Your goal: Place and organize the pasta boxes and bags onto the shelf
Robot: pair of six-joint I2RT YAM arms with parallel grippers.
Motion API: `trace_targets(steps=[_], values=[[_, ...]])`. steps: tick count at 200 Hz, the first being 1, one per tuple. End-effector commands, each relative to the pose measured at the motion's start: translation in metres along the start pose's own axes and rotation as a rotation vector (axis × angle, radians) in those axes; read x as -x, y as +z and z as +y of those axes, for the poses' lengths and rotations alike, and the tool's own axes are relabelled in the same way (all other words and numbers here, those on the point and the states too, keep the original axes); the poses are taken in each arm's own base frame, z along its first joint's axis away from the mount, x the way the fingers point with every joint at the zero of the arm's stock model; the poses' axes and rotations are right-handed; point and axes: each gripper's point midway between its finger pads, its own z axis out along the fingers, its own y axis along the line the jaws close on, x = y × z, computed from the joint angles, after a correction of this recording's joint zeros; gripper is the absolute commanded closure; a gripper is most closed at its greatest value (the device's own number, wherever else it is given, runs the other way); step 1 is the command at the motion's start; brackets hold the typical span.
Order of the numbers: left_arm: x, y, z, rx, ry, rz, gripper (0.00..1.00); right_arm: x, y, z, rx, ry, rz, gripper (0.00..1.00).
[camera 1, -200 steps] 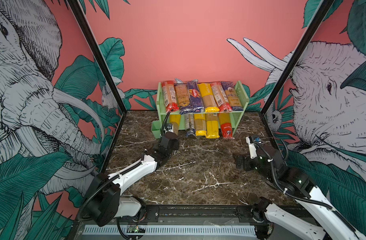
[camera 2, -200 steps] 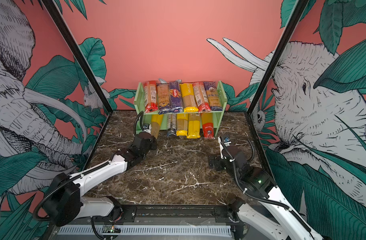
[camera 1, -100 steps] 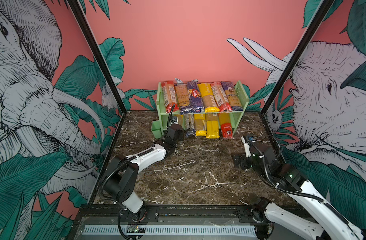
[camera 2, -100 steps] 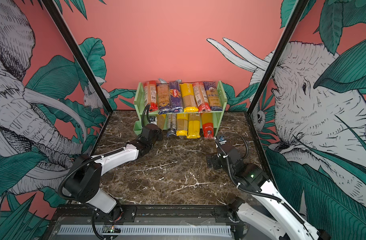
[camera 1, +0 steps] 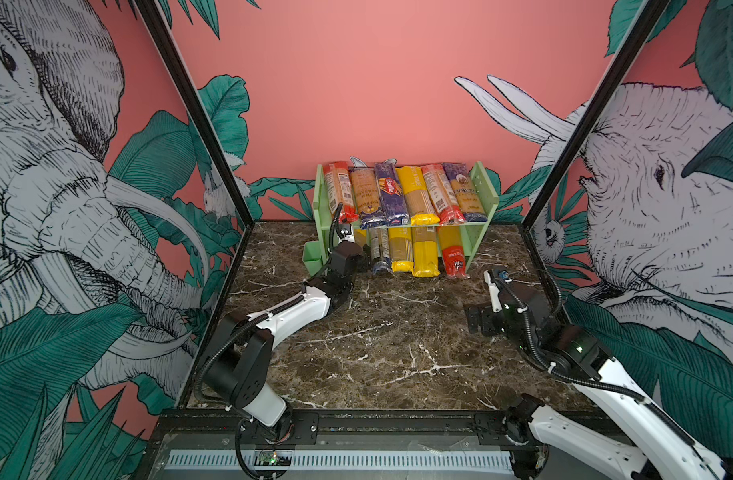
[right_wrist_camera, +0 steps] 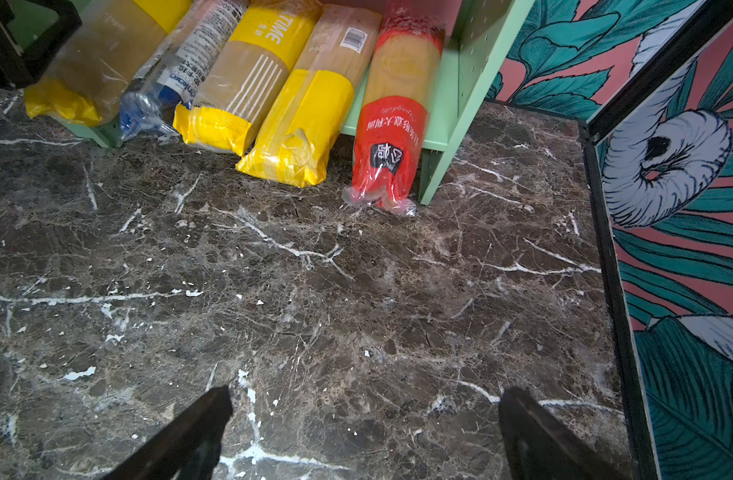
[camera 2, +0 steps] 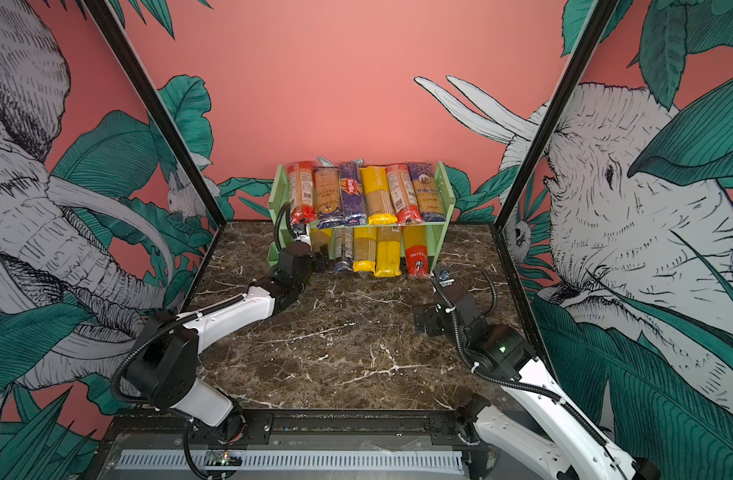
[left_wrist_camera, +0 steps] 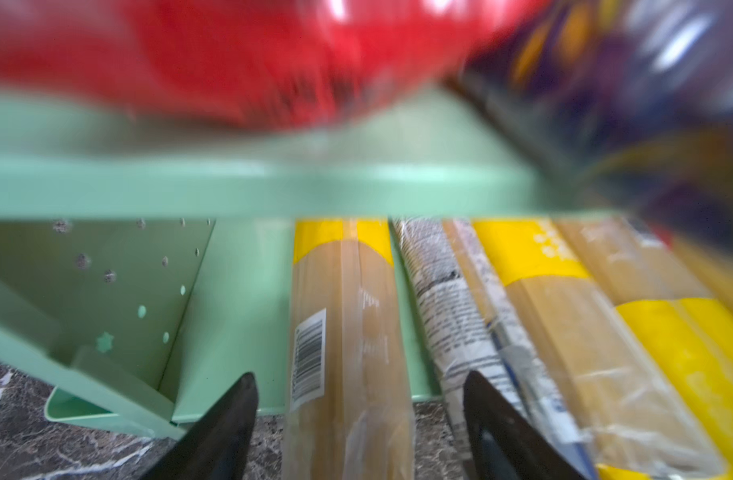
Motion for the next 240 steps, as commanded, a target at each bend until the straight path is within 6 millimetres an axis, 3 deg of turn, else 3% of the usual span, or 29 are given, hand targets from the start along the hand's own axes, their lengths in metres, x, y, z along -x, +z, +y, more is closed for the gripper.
trace_targets(steps=[1,23,60,125,158,183,204,231,240], values=[[0.02,-0.024,0.004,-0.028,-0.028,-0.04,0.12,0.001,-0.001,-0.005,-0.017,0.029,-0.019,0.01],[0.014,-0.05,0.005,-0.056,-0.011,-0.02,0.01,-0.007,0.006,-0.007,-0.045,0.008,0.012,0.0],[-0.011,-0.104,-0.007,-0.068,0.164,0.03,0.0,-0.017,0.017,0.0,-0.015,0.04,0.035,0.01],[-0.061,-0.161,0.055,-0.002,0.189,0.086,0.0,-0.052,0.038,-0.004,-0.064,0.022,0.132,0.0],[-0.081,-0.162,0.075,0.067,0.22,0.09,0.0,-0.077,0.055,-0.015,-0.137,0.024,0.189,0.01],[-0.095,-0.156,0.086,0.14,0.274,0.123,0.01,-0.099,0.068,-0.045,-0.306,0.096,0.22,0.0],[-0.095,-0.148,0.089,0.173,0.314,0.098,0.01,-0.113,0.08,-0.064,-0.388,0.175,0.211,0.0],[-0.096,-0.131,0.097,0.21,0.3,0.082,0.01,-0.111,0.094,-0.087,-0.433,0.295,0.118,0.0],[-0.098,-0.122,0.112,0.25,0.266,0.101,0.01,-0.107,0.093,-0.101,-0.499,0.3,0.079,0.0]])
